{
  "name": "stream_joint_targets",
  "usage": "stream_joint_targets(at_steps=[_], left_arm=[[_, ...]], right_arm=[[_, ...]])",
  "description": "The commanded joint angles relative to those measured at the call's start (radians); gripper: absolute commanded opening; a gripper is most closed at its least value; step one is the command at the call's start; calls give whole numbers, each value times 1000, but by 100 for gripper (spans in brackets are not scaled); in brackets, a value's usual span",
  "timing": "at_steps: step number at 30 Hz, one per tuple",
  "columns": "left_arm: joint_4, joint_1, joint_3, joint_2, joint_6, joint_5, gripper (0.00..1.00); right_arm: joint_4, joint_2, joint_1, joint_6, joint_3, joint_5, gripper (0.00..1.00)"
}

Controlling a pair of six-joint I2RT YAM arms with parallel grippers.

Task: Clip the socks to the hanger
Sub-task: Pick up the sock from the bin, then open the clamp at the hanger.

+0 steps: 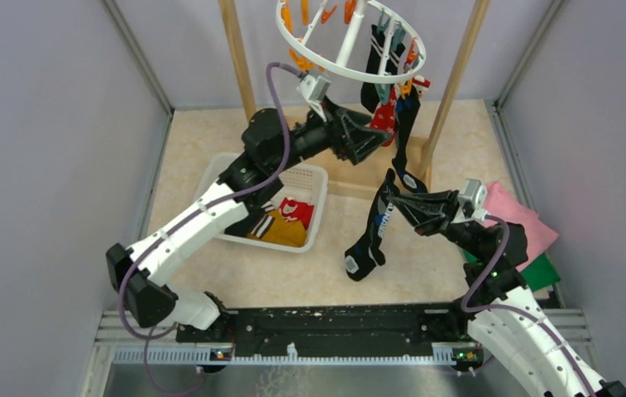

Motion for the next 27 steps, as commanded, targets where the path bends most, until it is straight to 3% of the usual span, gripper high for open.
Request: stream_joint_targets(at_steps=[1, 10, 27], left_arm=[[-106, -52, 168, 121, 31, -297, 82], [-171, -55, 349, 273, 71, -516, 83], [-123, -53, 462, 378, 108, -522, 73]], right_arm=[[-3, -12, -11, 9, 28, 63, 0], [15, -14, -21, 33, 26, 58, 0], [23, -20, -43, 41, 31, 58, 0]])
